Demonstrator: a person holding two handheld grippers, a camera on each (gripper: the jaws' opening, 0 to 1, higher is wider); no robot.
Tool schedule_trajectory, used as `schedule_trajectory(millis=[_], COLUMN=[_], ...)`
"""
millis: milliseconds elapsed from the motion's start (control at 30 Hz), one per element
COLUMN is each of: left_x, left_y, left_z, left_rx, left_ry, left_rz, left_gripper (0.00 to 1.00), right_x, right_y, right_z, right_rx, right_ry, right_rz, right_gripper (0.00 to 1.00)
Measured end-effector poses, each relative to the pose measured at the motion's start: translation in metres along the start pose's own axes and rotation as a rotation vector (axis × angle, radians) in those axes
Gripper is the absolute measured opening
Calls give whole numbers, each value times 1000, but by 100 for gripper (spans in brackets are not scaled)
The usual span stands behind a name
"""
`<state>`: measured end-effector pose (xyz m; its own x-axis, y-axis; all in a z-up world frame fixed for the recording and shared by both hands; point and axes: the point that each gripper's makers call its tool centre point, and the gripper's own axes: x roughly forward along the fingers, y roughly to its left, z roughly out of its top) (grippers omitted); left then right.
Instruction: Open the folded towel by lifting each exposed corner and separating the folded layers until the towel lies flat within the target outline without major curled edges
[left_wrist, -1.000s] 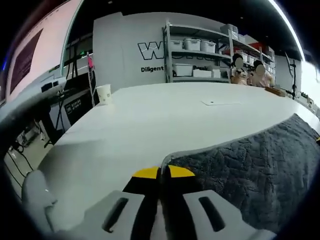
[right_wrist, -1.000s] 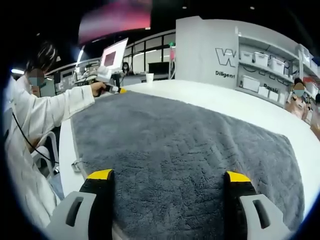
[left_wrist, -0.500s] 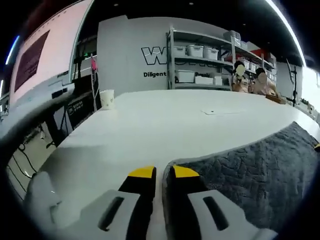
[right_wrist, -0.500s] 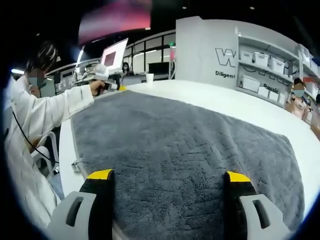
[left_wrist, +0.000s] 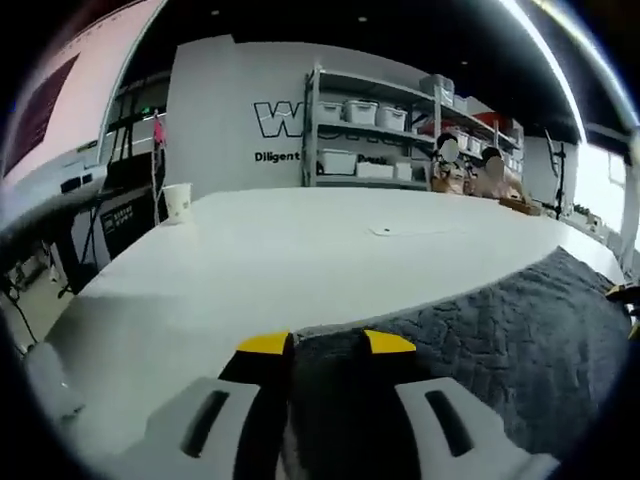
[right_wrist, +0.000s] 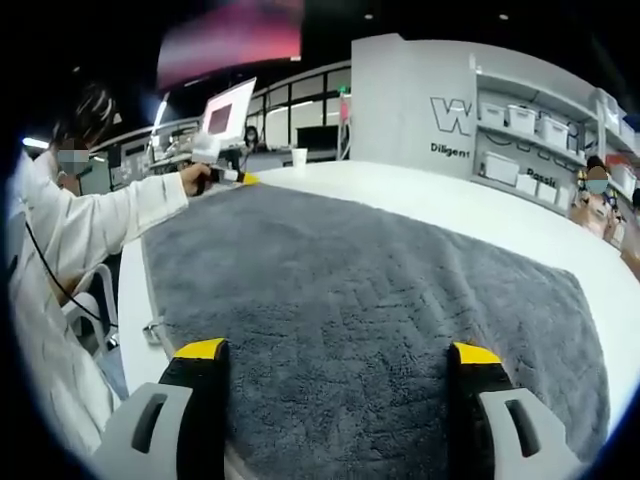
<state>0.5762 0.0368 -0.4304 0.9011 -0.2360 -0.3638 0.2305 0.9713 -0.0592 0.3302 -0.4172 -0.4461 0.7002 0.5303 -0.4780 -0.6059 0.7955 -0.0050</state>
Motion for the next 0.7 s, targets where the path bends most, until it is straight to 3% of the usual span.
schedule_trajectory(millis=[200, 433, 700], left_x=[1, 2, 2], left_y=[1, -1, -1], left_z=[-3, -4, -2], left_rx=[-23, 35, 9], left_ry=[-15, -13, -16], left_rz=[-7, 9, 11], left_gripper=[26, 26, 30], right_x=[0, 0, 1], right_y=[0, 0, -1], right_z=[0, 1, 1], right_rx=[0, 0, -2], right_ry=[-2, 2, 5], right_rz=[0, 1, 4], right_gripper=[88, 88, 88])
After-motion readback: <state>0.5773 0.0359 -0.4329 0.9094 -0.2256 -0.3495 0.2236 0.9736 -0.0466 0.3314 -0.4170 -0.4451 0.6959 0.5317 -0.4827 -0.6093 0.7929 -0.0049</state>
